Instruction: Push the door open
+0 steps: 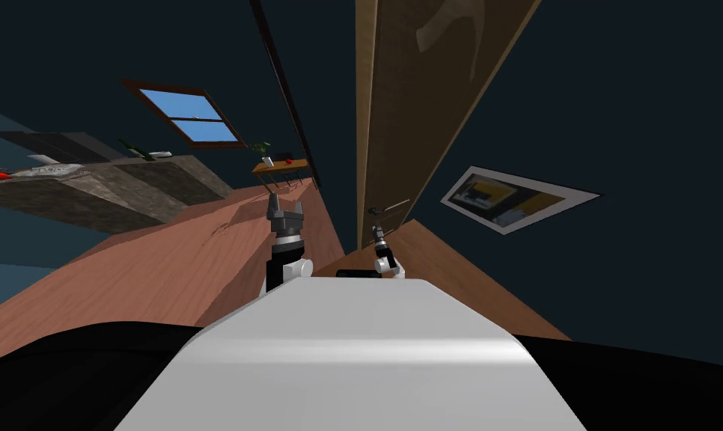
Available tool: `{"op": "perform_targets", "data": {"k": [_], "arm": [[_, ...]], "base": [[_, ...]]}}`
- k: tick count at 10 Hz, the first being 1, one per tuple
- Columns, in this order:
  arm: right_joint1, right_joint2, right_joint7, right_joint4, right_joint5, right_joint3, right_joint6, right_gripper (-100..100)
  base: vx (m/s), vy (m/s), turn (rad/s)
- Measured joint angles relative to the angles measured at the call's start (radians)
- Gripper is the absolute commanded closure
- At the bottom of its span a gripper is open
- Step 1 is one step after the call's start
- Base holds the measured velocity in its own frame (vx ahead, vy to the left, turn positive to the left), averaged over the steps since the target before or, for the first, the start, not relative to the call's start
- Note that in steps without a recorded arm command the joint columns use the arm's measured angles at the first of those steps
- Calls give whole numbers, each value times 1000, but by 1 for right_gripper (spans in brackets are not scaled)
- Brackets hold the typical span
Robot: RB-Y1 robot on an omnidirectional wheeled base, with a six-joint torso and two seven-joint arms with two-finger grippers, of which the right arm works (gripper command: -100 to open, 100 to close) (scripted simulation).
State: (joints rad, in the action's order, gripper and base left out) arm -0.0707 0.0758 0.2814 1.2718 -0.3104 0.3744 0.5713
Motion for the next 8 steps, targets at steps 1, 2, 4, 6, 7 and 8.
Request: {"op": "perform_targets", "data": {"k": [1,2,4,6,7,8], "arm": [[9,-1,6,-24,-4,9,3,-100],[19,-4,12,-49,-8,20,8,-100],[42,-12,30,-96,-19,40,7,-100],[53,-22,46,-133,-26,61,10,-100],[61,-25,53,-147,-31,69,9,-100],[72,-31,59,-167,-34,75,9,-100]], "base": [[28,-209,149],[27,-210,163],[17,-216,171],[44,-164,93],[41,-139,88],[37,-135,105]]}}
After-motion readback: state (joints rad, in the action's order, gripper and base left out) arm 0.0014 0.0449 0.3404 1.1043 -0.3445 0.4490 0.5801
